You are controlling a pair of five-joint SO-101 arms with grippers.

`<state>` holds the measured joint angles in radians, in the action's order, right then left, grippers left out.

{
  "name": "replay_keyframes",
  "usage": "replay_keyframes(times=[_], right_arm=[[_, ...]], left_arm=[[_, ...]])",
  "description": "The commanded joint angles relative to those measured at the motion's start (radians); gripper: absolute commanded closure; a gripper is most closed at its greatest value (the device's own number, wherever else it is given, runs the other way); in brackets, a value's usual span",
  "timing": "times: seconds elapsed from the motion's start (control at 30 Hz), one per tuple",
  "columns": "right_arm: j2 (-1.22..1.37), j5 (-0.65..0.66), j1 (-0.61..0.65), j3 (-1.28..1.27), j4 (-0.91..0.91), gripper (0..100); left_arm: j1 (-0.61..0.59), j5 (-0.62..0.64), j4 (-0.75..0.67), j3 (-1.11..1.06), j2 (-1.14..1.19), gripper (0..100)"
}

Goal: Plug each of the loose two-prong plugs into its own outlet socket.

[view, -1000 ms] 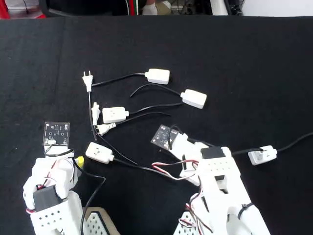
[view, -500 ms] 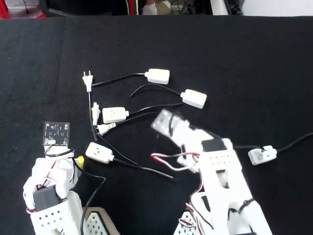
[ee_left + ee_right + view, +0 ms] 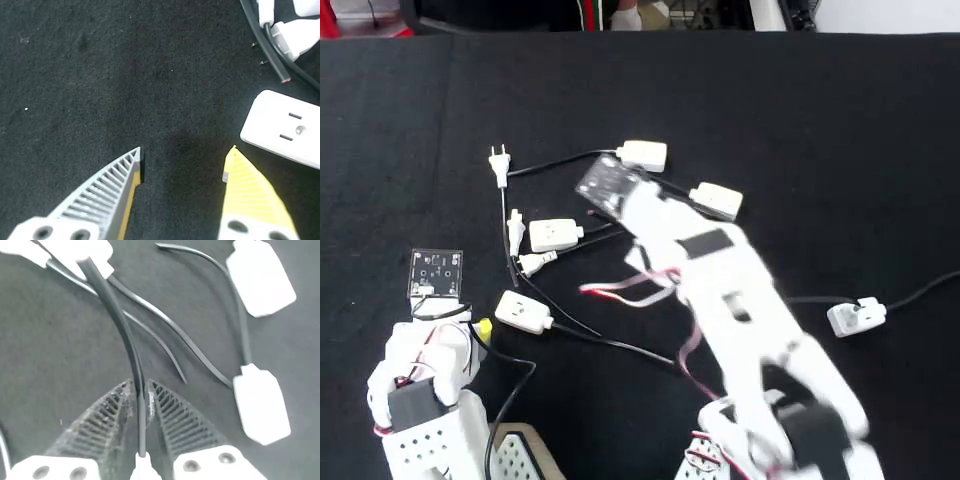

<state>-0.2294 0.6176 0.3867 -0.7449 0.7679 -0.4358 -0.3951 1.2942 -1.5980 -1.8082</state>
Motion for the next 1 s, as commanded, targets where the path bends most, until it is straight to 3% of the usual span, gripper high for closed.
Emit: replay_keyframes(times=[0.0,0.23,0.4,0.6,0.7,0.97], right_arm=[[0.257,-0.009,0.017,0.205,0.006,96.9],[0.312,-0.002,0.015,0.372,0.255,77.0],[0.176,0.078,-0.014,0.400,0.436,75.8],[0.022,0.253,-0.161,0.371,0.649,75.8],[-0.027,0.341,-0.222,0.234,0.631,75.8],[-0.031,0.407,-0.281,-0.088,0.302,75.9]], left_arm=[[-0.008,-0.006,0.003,0.002,-0.003,74],[-0.008,-0.006,0.003,0.002,-0.003,74],[-0.005,-0.006,0.003,0.002,-0.003,74],[-0.005,-0.006,0.003,0.002,-0.003,74],[-0.005,-0.006,0.003,0.002,-0.003,74],[-0.005,-0.006,0.003,0.002,-0.003,74]])
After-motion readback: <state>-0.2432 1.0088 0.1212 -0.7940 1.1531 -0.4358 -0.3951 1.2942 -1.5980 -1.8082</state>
